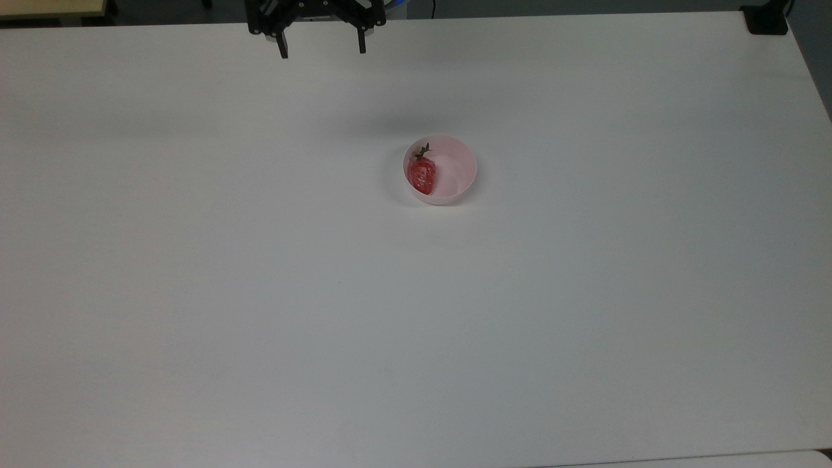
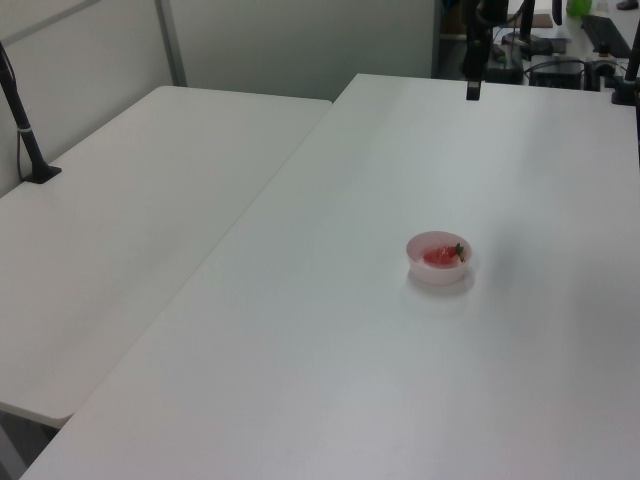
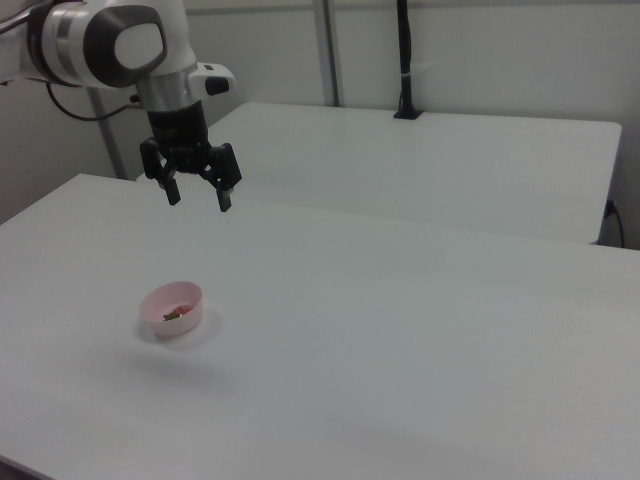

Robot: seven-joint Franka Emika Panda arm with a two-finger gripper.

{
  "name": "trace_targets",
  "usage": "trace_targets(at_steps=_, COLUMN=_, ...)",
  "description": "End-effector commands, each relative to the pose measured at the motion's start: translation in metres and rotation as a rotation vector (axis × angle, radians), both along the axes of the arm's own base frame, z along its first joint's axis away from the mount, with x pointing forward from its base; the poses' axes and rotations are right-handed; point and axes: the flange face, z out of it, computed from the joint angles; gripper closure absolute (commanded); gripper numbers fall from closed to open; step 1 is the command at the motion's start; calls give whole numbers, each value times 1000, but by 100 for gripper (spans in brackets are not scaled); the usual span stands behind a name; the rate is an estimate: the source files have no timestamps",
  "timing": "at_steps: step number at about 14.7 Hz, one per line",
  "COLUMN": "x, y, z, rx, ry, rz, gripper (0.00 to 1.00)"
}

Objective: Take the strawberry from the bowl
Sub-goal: 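Move the open gripper toward the pink bowl with the strawberry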

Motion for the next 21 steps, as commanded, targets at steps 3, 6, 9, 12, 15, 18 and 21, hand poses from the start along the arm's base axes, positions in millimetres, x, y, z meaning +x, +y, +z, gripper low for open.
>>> trace_targets(at_steps=3, x=3, y=8, z=-18, rx=-22, ry=9, rz=35, gripper=0)
trace_targets(at_steps=6, x=4, y=28, z=-33, rx=-20, ry=-16, rz=-125, gripper=0)
trace_targets(at_steps=9, x=5, y=35, z=-36, rx=-8, ry=-14, rz=-265, gripper=0)
trace_targets(at_steps=12, x=3, y=47, z=-41, rx=-1, ry=-5, rz=-464, gripper=0)
trace_targets(at_steps=15, x=-1, y=58, z=-50, rx=-6, ry=12, rz=-551, gripper=0)
trace_targets(at_steps=18, x=1, y=58, z=-48, rx=3, ry=-4, rz=-561, gripper=0)
trace_targets(at_steps=21, x=2, y=56, z=-47, rx=5, ry=-9, rz=-562, gripper=0)
